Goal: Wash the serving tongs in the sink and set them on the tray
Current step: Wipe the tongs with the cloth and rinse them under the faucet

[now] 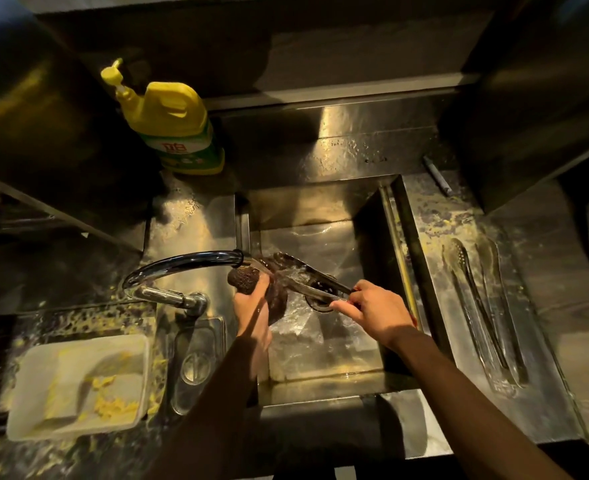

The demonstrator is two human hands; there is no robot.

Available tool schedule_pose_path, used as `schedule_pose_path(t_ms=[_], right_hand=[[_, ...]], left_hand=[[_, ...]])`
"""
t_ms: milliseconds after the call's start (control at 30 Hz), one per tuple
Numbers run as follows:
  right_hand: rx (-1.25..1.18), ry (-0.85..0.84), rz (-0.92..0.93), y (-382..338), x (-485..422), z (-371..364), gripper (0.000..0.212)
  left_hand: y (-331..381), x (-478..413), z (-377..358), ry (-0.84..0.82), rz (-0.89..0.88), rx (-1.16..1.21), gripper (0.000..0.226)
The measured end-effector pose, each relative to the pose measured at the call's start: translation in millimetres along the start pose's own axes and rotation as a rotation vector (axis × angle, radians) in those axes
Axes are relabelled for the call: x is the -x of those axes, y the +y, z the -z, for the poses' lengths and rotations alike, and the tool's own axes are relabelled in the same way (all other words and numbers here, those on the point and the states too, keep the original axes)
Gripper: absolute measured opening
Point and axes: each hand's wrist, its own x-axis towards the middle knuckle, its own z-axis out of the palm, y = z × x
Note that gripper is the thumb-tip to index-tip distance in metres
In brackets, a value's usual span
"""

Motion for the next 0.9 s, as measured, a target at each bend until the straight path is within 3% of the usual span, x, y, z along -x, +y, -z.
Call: schedule_pose_path(t_ms=[133, 267, 367, 467, 567, 767, 900], right_hand=[[0.017, 0.049, -0.123, 3, 6, -11, 0.057], [-0.230, 0.136, -0.272, 12, 14, -1, 0.043], [-0.407, 0.081, -0.214, 13, 15, 9, 0.041], [-0.285, -0.044, -0.177, 13, 18, 16, 0.041], [-0.305, 0.087, -0.102, 14, 27, 24, 0.038], [-0.477, 0.250, 0.049, 12, 63, 67, 0.029], [-0.544, 0.364, 0.072, 21, 85, 99, 0.032]], left_hand=[[-8, 4, 6, -0.015, -0.004, 0.021, 0.046], [-5, 19, 2, -0.041, 0.045, 0.015, 0.039], [0, 35, -6, -0.085, 0.129, -0.034, 0.048], [3, 49, -14, -0.086, 0.161, -0.112, 0.070], [2, 68, -19, -0.150, 0.106, -0.135, 0.062], [21, 111, -33, -0.335, -0.012, -0.083, 0.012], [36, 146, -51, -0.394, -0.099, -0.105, 0.035]])
